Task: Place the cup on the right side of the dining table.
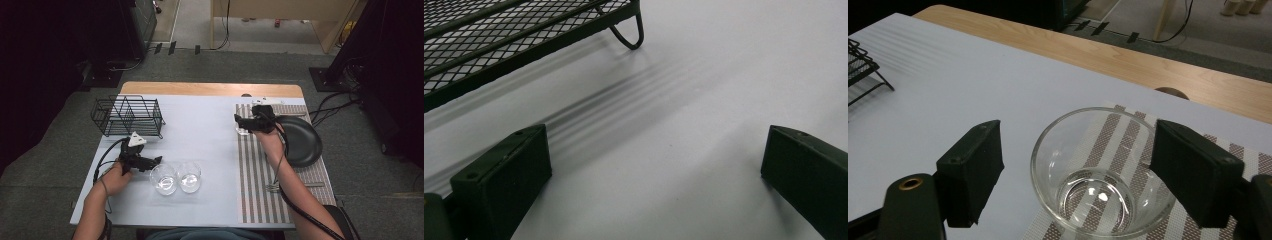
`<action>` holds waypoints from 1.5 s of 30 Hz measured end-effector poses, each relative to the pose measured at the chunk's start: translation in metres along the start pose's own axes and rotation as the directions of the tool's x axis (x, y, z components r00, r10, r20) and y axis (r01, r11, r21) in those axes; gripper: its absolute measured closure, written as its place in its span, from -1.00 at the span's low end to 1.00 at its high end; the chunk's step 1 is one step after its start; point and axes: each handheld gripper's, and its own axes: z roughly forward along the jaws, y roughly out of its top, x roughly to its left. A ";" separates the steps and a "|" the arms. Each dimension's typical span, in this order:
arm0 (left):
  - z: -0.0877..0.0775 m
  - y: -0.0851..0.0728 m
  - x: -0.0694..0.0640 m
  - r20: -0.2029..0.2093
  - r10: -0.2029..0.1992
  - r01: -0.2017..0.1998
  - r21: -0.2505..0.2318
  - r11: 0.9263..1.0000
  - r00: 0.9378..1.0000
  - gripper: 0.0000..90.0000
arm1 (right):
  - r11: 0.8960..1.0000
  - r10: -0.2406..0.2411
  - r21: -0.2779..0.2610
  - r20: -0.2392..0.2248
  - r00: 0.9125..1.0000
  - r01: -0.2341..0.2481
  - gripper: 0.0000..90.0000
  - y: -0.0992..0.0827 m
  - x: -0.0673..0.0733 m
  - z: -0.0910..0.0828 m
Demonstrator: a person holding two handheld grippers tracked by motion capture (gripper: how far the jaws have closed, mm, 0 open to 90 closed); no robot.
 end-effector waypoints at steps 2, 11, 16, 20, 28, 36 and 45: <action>0.000 0.000 0.000 0.000 0.000 0.000 0.000 1.000 1.000 -1.00 | 1.000 -0.004 -0.002 -0.007 1.000 0.004 -0.53 0.000 0.001 0.000; 0.000 0.000 0.000 0.000 0.000 0.000 0.000 1.000 1.000 -1.00 | 1.000 -0.020 -0.002 -0.038 0.999 0.020 -0.52 -0.001 0.010 -0.002; 0.000 0.000 0.000 0.000 0.000 0.000 0.000 1.000 1.000 -1.00 | 1.000 -0.023 -0.006 -0.054 0.998 0.023 -0.52 -0.002 0.015 -0.003; 0.000 0.000 0.000 0.000 0.000 0.000 0.000 1.000 1.000 -1.00 | 1.000 -0.026 -0.002 -0.058 0.998 0.026 -0.52 -0.003 0.018 -0.004; 0.000 0.000 0.000 0.000 0.000 0.000 0.000 1.000 1.000 -1.00 | 0.999 -0.039 0.007 -0.068 0.997 0.040 -0.52 -0.005 0.022 -0.003; 0.000 0.000 0.000 -0.001 0.001 -0.001 0.000 1.000 1.000 -1.00 | 0.998 -0.064 0.006 -0.097 0.993 0.065 -0.52 -0.006 0.030 -0.003; 0.000 0.000 0.000 -0.001 0.001 -0.001 0.000 1.000 1.000 -1.00 | 0.995 -0.100 0.008 -0.130 0.987 0.102 -0.48 -0.009 0.039 -0.005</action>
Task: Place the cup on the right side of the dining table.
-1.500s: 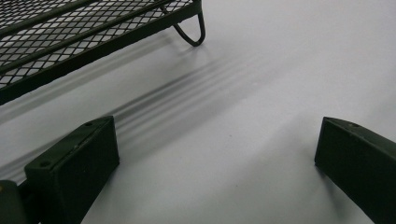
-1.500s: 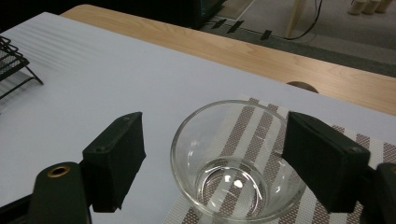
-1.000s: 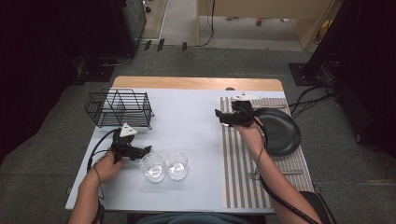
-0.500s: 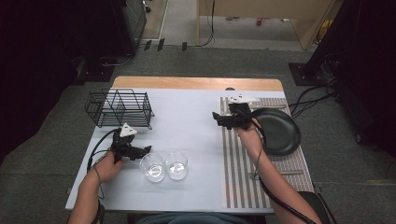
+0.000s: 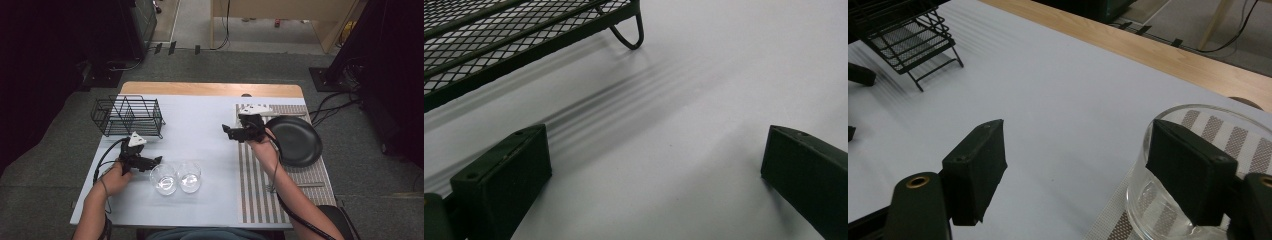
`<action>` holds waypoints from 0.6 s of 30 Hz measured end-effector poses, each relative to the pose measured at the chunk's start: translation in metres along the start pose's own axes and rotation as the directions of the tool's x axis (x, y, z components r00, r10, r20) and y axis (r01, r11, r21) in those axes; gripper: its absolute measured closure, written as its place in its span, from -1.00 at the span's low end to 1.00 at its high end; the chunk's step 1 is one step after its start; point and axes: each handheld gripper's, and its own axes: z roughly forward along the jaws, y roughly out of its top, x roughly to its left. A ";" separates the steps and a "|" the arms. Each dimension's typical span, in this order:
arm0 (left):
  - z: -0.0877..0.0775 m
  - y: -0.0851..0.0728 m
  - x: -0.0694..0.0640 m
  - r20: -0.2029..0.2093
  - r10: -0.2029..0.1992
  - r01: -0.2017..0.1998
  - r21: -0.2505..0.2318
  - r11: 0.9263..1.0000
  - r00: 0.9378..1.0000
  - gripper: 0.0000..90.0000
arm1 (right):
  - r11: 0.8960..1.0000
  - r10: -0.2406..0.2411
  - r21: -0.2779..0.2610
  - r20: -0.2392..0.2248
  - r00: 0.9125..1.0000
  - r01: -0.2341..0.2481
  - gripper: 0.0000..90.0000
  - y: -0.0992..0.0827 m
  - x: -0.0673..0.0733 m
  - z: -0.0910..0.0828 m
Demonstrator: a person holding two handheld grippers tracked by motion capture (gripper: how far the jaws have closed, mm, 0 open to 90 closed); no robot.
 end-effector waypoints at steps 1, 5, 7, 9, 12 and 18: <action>0.000 0.000 0.000 0.000 0.000 0.000 0.000 1.000 1.000 -1.00 | 1.000 -0.006 0.001 -0.003 1.000 0.006 -0.48 0.000 0.001 0.000; 0.000 0.000 0.000 0.001 -0.001 0.001 0.000 1.000 1.000 -1.00 | 1.000 -0.016 0.002 -0.018 1.000 0.016 -0.47 -0.001 0.006 -0.001; 0.000 0.000 0.000 0.001 -0.001 0.001 0.000 1.000 1.000 -1.00 | 1.000 -0.022 0.000 -0.024 0.999 0.022 -0.47 -0.002 0.007 0.000; 0.000 0.000 0.000 0.001 -0.001 0.001 0.000 1.000 1.000 -1.00 | 0.999 -0.034 0.000 -0.031 0.999 0.034 -0.46 -0.002 0.010 0.000; 0.000 0.000 0.000 0.001 0.000 0.000 0.000 1.000 1.000 -1.00 | 0.999 -0.037 0.001 -0.036 0.999 0.037 -0.46 -0.003 0.011 0.000; 0.000 0.000 0.000 0.000 -0.002 0.002 -0.001 1.000 1.000 -1.00 | 0.999 -0.048 0.002 -0.057 0.997 0.048 -0.45 -0.005 0.016 -0.001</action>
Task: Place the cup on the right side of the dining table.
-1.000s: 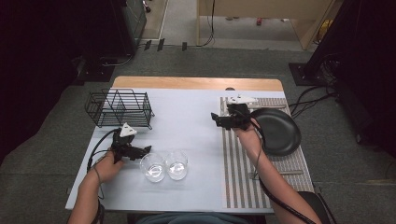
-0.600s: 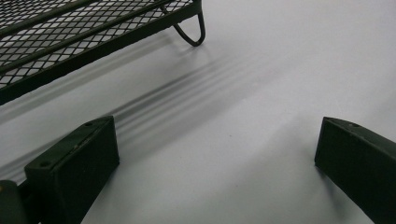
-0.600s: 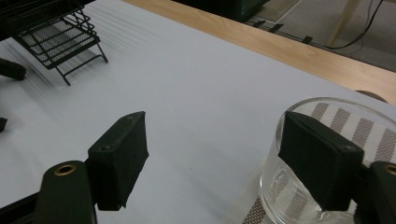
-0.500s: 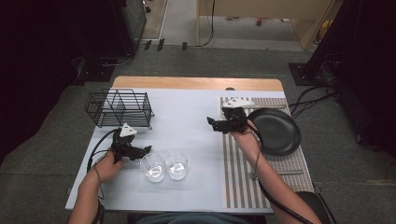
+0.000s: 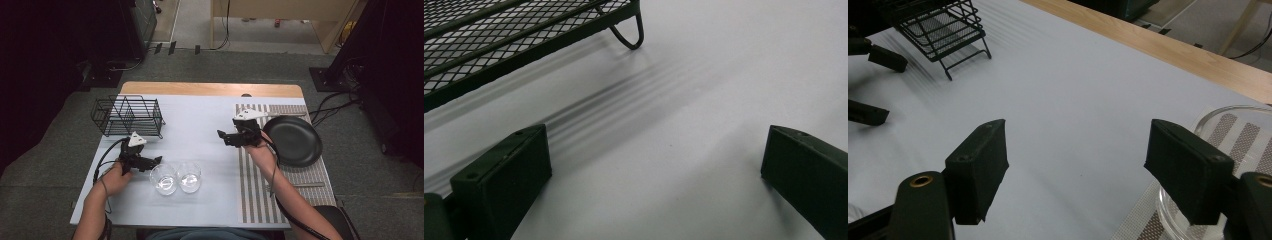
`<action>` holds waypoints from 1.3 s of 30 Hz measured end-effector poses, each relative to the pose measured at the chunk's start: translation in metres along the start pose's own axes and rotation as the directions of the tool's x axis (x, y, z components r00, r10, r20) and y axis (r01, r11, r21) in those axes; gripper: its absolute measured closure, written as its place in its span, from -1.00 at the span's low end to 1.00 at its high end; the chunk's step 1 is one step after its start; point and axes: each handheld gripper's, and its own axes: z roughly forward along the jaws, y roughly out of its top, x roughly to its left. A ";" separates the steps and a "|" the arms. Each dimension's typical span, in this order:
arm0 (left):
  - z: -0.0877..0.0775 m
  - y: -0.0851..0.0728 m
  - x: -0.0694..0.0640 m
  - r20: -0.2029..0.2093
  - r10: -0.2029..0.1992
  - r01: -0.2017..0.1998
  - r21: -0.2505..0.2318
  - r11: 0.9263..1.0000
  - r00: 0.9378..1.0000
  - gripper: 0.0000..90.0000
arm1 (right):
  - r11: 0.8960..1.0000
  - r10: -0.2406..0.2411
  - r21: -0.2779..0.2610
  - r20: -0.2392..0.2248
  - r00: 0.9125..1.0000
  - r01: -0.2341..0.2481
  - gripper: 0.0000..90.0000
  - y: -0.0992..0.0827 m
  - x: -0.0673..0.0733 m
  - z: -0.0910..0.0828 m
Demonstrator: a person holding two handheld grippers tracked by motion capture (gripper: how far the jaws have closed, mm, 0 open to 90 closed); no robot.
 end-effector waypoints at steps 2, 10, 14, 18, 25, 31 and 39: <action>0.000 0.000 0.000 0.001 0.000 0.000 -0.001 1.000 1.000 -1.00 | 1.000 0.001 -0.001 -0.005 1.000 -0.001 -0.45 0.000 0.001 0.000; 0.000 0.000 0.000 0.000 -0.001 0.001 0.000 1.000 1.000 -1.00 | 1.000 -0.010 0.000 -0.025 1.000 0.010 -0.44 -0.002 0.007 0.001; 0.000 0.000 0.000 0.000 -0.001 0.001 -0.001 1.000 1.000 -1.00 | 1.000 -0.016 0.004 -0.035 0.999 0.016 -0.44 -0.003 0.010 0.003; 0.000 0.000 0.000 0.000 0.000 0.000 -0.001 1.000 1.000 -1.00 | 1.000 -0.016 0.004 -0.047 0.999 0.017 -0.44 -0.004 0.012 0.004; 0.000 0.000 0.000 0.000 0.000 0.000 -0.001 1.000 1.000 -1.00 | 0.999 -0.036 0.011 -0.066 0.997 0.037 -0.43 -0.008 0.018 0.010; 0.000 0.000 0.000 0.000 0.000 0.000 -0.001 1.000 1.000 -1.00 | 0.999 -0.052 0.009 -0.084 0.995 0.053 -0.42 -0.009 0.021 0.011; 0.000 0.000 0.000 0.000 0.000 0.000 0.000 1.000 1.000 -1.00 | 0.998 -0.054 0.007 -0.096 0.994 0.055 -0.41 -0.010 0.023 0.013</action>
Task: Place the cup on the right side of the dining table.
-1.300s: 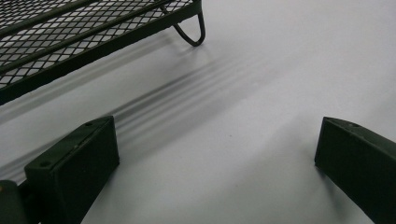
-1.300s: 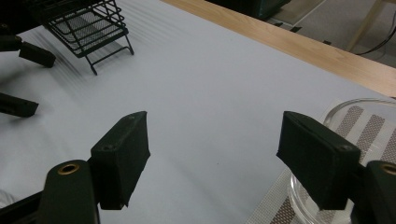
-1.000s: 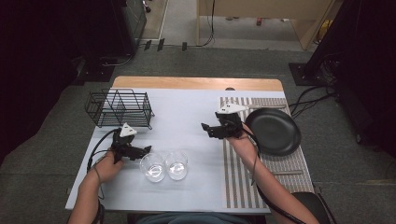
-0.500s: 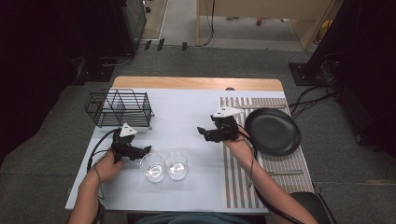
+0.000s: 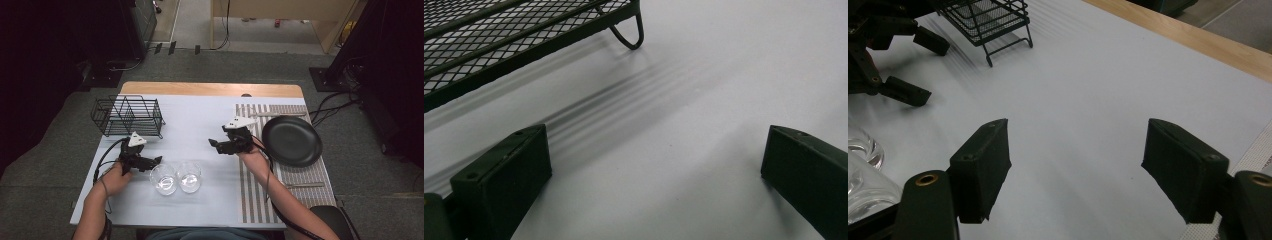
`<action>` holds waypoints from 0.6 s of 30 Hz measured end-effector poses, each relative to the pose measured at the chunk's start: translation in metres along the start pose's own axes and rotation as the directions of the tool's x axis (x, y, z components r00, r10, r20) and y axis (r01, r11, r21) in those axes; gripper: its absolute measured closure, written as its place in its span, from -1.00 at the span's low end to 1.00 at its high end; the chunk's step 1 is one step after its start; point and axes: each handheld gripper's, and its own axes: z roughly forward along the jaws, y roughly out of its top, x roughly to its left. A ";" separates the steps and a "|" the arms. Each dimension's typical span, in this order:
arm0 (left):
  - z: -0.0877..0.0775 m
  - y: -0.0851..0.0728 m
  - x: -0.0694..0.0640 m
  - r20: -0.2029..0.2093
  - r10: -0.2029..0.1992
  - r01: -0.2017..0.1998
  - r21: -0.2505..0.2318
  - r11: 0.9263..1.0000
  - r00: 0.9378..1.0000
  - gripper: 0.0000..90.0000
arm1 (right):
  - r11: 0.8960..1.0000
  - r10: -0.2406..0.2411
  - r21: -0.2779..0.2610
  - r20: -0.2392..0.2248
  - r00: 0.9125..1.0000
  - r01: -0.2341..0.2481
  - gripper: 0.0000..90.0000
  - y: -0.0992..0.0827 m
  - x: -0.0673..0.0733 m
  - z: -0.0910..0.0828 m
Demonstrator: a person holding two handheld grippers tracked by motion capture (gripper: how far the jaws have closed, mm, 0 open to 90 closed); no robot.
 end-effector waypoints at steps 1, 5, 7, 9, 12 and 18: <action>0.000 0.000 0.000 0.000 0.000 0.000 0.000 1.000 1.000 -1.00 | 1.000 -0.003 0.000 -0.005 1.000 0.003 -0.41 0.000 0.001 0.001; 0.000 0.000 0.000 0.000 0.000 0.000 0.000 1.000 1.000 -1.00 | 1.000 -0.008 0.006 -0.016 1.000 0.008 -0.41 -0.003 0.002 0.005; 0.000 0.000 0.000 0.000 0.002 -0.002 0.002 1.000 1.000 -1.00 | 1.000 -0.014 0.007 -0.017 1.000 0.014 -0.41 -0.004 0.002 0.006; 0.000 0.000 0.000 0.000 0.003 -0.003 0.002 1.000 1.000 -1.00 | 1.000 -0.024 0.012 -0.020 1.000 0.024 -0.41 -0.006 0.003 0.009; 0.000 0.000 0.000 0.000 0.002 -0.002 0.002 1.000 1.000 -1.00 | 1.000 -0.018 0.014 -0.031 0.999 0.018 -0.41 -0.009 0.003 0.011; 0.000 0.000 0.000 0.000 0.002 -0.002 0.002 1.000 1.000 -1.00 | 0.999 -0.028 0.020 -0.045 0.999 0.029 -0.40 -0.012 0.006 0.015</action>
